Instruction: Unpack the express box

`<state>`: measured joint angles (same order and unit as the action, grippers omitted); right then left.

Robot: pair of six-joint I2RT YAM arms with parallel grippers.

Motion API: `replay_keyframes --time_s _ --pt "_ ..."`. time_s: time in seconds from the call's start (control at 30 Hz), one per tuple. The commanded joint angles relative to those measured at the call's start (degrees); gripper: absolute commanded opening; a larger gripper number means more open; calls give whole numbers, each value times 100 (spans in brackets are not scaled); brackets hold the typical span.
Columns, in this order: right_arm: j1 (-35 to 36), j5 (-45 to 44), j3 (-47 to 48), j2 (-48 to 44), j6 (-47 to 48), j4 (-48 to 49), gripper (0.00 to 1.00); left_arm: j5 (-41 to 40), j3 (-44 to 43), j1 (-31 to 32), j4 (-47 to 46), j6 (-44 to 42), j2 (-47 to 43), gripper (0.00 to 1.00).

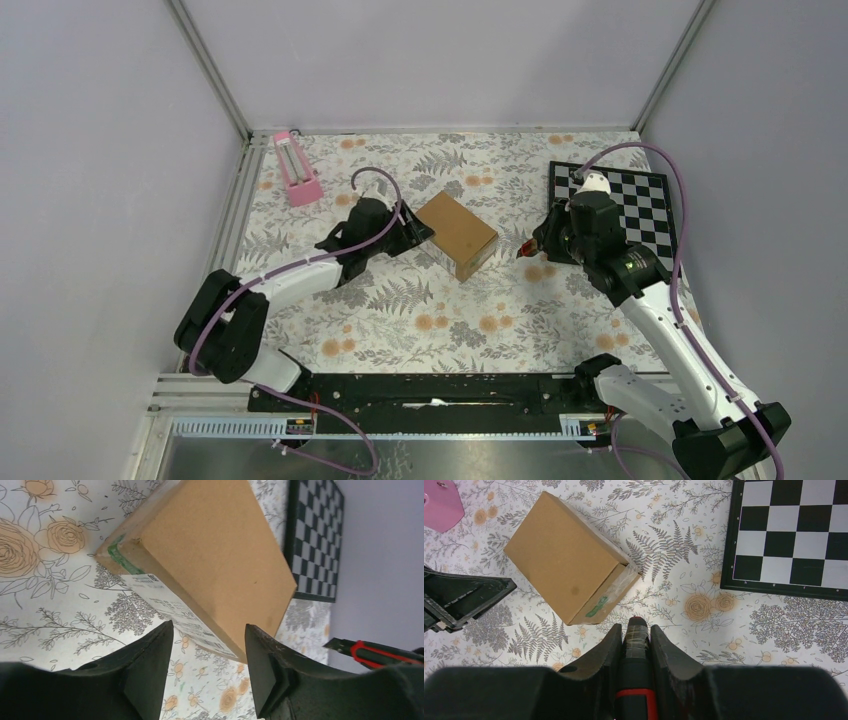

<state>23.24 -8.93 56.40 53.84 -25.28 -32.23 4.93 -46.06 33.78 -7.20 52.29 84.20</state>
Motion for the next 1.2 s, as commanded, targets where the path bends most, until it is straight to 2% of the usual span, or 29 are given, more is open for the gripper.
replay_keyframes --time_s 0.0,0.27,0.37,0.6,0.8,0.87,1.03,1.17 --pt "5 23 184 -43 41 267 0 403 340 -115 -1351 465 -276 57" --pt "5 49 91 -46 -6 324 0 346 363 -196 -1413 532 66 58" --pt "6 52 82 -39 -8 320 0 340 366 -205 -1226 531 228 52" --pt "5 62 82 -1 0 339 0 -178 614 -274 -559 448 74 45" --pt "1 45 47 8 12 370 0 -469 855 -300 -151 490 -246 44" --pt "9 68 34 -4 6 381 0 -409 959 -302 -318 475 -447 47" --pt "13 73 58 10 18 393 0 -36 701 -251 -568 489 -719 64" --pt "13 78 99 26 19 378 0 103 359 -253 -771 707 -237 72"
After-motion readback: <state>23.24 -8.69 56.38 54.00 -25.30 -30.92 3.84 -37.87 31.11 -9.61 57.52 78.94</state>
